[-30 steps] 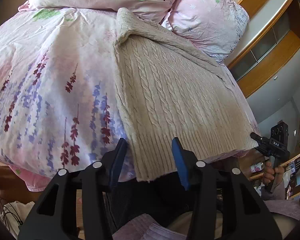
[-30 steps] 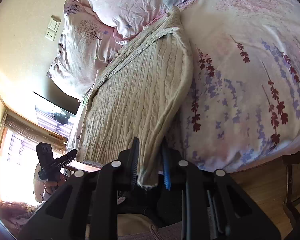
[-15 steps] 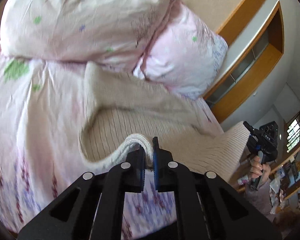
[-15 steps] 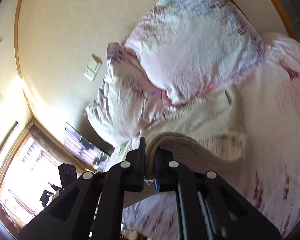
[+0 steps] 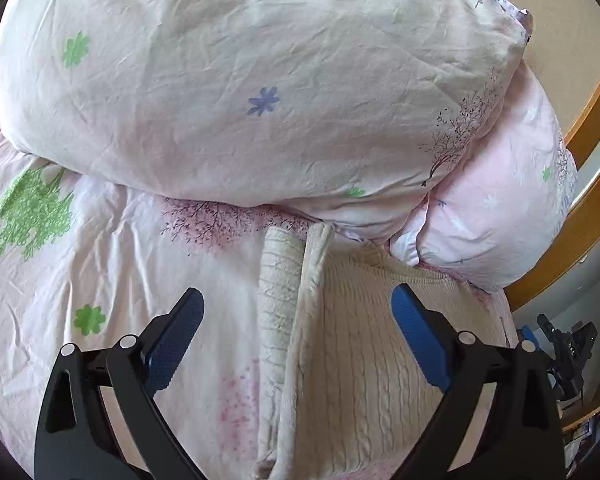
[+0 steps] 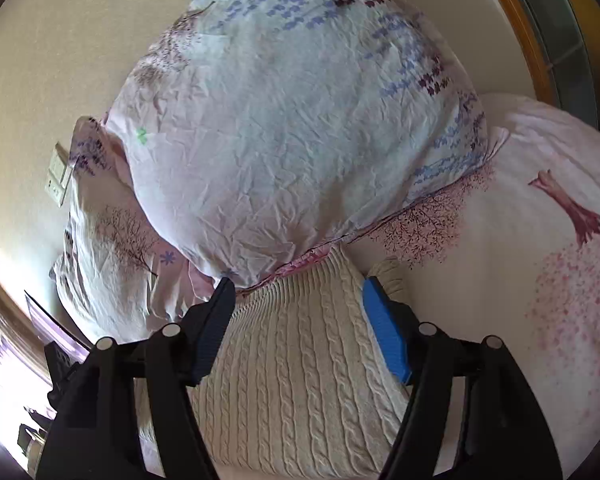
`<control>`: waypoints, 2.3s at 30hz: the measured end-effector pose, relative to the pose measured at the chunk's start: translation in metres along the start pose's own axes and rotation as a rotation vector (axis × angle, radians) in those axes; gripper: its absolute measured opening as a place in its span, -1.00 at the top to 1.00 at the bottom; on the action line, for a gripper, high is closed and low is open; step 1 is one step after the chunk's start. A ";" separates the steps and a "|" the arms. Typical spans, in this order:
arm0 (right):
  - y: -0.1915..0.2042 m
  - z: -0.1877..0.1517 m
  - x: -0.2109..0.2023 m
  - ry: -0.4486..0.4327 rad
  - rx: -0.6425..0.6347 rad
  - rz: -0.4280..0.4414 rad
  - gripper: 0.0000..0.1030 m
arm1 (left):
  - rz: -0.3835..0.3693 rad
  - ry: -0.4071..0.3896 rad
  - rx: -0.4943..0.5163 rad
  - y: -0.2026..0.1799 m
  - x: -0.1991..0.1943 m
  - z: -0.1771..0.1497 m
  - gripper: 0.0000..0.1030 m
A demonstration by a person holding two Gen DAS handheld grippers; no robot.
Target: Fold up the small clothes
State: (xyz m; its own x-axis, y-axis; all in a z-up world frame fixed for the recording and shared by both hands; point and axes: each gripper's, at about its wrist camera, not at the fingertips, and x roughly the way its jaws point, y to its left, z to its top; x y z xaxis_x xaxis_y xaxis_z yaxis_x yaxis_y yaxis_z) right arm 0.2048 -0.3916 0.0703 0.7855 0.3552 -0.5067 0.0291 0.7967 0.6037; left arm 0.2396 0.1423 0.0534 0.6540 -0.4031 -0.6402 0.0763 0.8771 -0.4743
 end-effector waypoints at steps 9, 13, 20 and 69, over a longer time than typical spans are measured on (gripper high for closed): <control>0.017 -0.019 -0.009 0.079 -0.098 0.047 -0.29 | -0.046 0.159 -0.092 0.018 0.036 -0.040 -0.07; 0.011 -0.023 -0.015 0.095 -0.078 0.079 -0.30 | -0.203 0.164 -0.302 0.022 0.043 -0.044 0.68; -0.018 -0.011 -0.060 0.001 -0.052 0.016 -0.30 | -0.583 0.129 -0.158 -0.127 0.030 -0.023 0.72; 0.062 -0.043 0.058 0.372 -0.009 0.113 -0.09 | 0.040 0.056 0.338 -0.087 -0.041 -0.085 -0.51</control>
State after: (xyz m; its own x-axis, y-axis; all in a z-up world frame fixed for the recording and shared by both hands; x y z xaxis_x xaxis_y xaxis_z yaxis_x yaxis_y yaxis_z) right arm 0.2257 -0.3002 0.0520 0.5057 0.5930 -0.6266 -0.0514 0.7457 0.6643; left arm 0.1418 0.0604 0.0698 0.6198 -0.3721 -0.6909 0.3025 0.9257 -0.2271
